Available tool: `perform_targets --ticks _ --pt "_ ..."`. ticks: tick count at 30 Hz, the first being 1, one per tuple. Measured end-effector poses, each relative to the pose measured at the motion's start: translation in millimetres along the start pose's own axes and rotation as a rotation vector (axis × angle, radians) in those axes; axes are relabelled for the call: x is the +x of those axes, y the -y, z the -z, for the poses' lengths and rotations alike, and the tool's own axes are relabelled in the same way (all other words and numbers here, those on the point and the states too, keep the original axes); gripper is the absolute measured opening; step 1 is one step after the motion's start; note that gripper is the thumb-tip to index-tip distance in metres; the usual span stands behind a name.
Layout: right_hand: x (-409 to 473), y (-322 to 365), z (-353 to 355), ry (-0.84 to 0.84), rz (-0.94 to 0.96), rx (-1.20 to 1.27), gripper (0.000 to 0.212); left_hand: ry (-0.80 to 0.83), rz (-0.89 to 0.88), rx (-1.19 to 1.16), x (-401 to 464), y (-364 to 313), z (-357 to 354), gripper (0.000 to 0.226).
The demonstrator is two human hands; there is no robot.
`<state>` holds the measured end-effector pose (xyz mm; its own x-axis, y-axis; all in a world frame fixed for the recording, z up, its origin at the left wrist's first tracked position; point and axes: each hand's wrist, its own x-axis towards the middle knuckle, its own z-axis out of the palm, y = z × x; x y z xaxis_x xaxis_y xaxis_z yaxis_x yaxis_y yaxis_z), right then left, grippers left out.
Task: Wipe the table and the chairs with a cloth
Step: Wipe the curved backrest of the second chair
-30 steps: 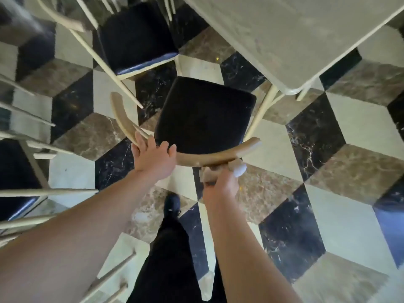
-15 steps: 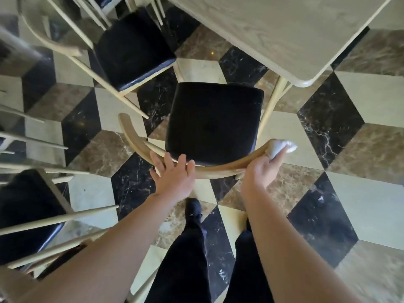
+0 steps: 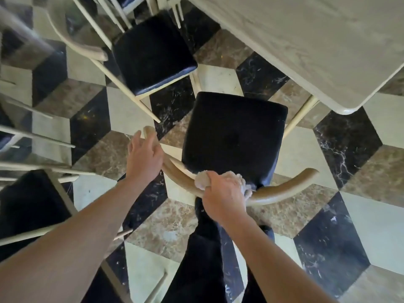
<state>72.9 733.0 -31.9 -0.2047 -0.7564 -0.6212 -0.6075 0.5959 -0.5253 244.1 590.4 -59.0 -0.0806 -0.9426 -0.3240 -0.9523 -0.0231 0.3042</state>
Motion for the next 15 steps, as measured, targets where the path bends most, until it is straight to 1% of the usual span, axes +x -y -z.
perform_targets --ticks 2,3,4,6,7,10,12,14,15 --pt "39.9 13.6 15.6 0.188 -0.101 0.182 0.036 0.051 -0.002 -0.072 23.5 7.6 7.7 0.04" --pt "58.6 19.9 19.0 0.222 -0.137 0.301 0.035 0.074 -0.01 -0.093 33.9 11.9 10.7 0.042" --pt "78.7 26.7 19.9 0.207 -0.145 0.381 0.035 0.09 -0.03 -0.115 45.1 14.0 13.2 0.045" --pt "110.5 40.0 14.8 0.161 -0.096 0.467 0.036 0.118 -0.074 -0.164 63.3 13.3 11.7 0.048" --pt "121.6 46.6 9.6 0.167 -0.051 0.497 0.039 0.118 -0.096 -0.182 70.8 10.2 9.7 0.048" --pt "154.1 61.2 -18.1 0.3 0.105 0.506 0.061 0.102 -0.12 -0.223 85.1 -0.9 2.7 0.045" --pt "174.7 62.1 -46.6 0.406 0.162 0.542 0.067 0.07 -0.141 -0.155 92.3 -2.1 -7.8 0.045" --pt "185.7 55.5 -71.6 0.461 0.214 0.542 0.067 0.028 -0.134 -0.024 91.2 -4.1 -18.7 0.051" --pt "189.0 50.9 -81.4 0.459 0.223 0.55 0.068 0.001 -0.134 0.02 91.3 -4.8 -23.8 0.051"
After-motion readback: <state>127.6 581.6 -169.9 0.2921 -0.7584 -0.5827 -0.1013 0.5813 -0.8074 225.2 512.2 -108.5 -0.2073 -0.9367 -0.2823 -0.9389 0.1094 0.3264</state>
